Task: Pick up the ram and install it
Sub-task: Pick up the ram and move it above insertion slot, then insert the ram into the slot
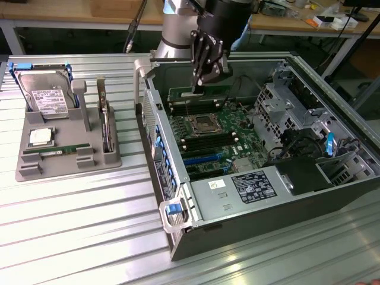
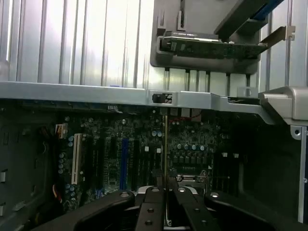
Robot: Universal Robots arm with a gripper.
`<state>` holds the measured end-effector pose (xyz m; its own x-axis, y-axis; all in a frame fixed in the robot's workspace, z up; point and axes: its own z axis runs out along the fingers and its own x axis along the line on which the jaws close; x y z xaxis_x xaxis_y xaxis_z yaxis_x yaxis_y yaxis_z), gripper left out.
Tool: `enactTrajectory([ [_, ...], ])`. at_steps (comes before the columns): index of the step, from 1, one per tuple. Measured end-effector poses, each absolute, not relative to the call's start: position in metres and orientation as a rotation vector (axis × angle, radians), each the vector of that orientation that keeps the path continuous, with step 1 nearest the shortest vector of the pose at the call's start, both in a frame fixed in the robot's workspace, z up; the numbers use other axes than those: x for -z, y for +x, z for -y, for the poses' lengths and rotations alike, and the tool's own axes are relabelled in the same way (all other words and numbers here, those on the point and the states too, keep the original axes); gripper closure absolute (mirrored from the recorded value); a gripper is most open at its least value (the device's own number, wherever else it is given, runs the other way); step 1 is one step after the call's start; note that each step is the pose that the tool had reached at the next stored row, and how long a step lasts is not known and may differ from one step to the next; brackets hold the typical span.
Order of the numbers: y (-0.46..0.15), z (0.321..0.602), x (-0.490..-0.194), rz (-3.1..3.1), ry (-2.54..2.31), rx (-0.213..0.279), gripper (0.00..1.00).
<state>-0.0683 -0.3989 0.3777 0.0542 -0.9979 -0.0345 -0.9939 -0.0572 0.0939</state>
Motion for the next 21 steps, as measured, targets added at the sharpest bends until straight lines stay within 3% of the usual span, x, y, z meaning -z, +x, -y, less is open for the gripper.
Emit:
enactTrajectory([
  [10,-0.008,0.399,-0.378,2.126,2.248,0.139,0.87],
  [21,-0.006,0.399,-0.378,2.126,2.248,0.139,0.87],
])
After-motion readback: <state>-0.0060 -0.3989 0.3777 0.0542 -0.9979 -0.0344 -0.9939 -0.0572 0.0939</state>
